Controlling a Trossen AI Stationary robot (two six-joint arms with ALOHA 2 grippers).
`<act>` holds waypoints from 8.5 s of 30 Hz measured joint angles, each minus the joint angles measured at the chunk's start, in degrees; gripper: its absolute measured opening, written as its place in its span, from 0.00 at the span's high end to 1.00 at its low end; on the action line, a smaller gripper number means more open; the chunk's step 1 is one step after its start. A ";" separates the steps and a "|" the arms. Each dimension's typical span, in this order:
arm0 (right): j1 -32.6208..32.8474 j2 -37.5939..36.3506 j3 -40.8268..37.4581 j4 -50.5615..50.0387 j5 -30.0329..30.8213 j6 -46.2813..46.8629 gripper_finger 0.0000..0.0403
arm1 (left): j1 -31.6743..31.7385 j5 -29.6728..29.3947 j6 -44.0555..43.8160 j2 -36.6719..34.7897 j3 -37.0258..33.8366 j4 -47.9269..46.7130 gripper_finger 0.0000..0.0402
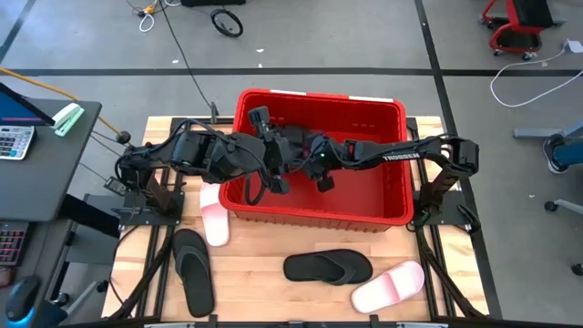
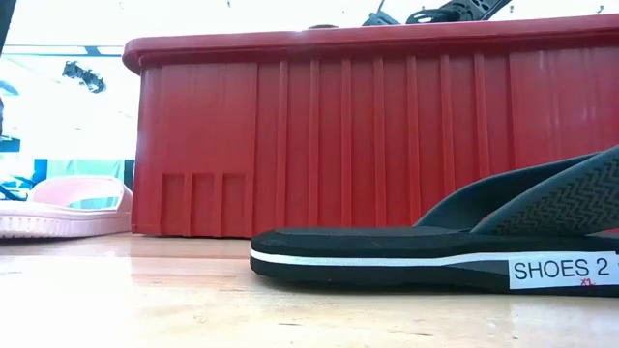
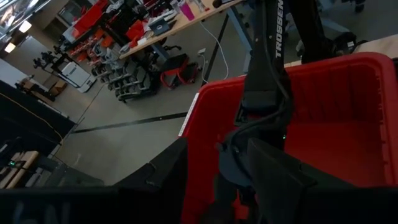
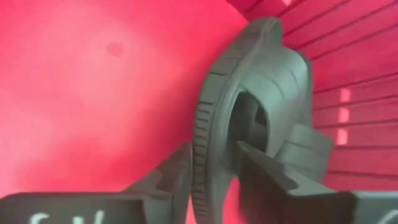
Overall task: Pick and place slides into bin
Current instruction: Put the black slide into the red bin, then put the right black slipper into the red bin
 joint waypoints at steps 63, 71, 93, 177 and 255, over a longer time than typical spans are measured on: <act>-10.23 -0.14 -0.04 6.11 -11.06 19.72 0.99 | 0.00 0.04 -5.19 0.04 -0.02 -3.05 0.57; -9.68 -20.85 -0.01 5.46 -10.07 35.16 0.99 | 0.00 -0.11 -13.55 0.04 -0.02 -3.63 0.57; 18.95 -49.48 0.00 -14.51 -10.22 52.57 1.00 | -4.44 6.37 -52.33 -14.52 -1.73 -32.86 0.57; 63.45 -25.35 -0.02 4.80 -14.02 82.67 0.69 | -15.08 20.57 -71.52 36.14 -1.64 13.88 0.57; 67.75 -43.26 0.02 21.14 -5.29 36.02 0.72 | 0.18 23.54 -34.34 15.52 0.68 24.94 0.99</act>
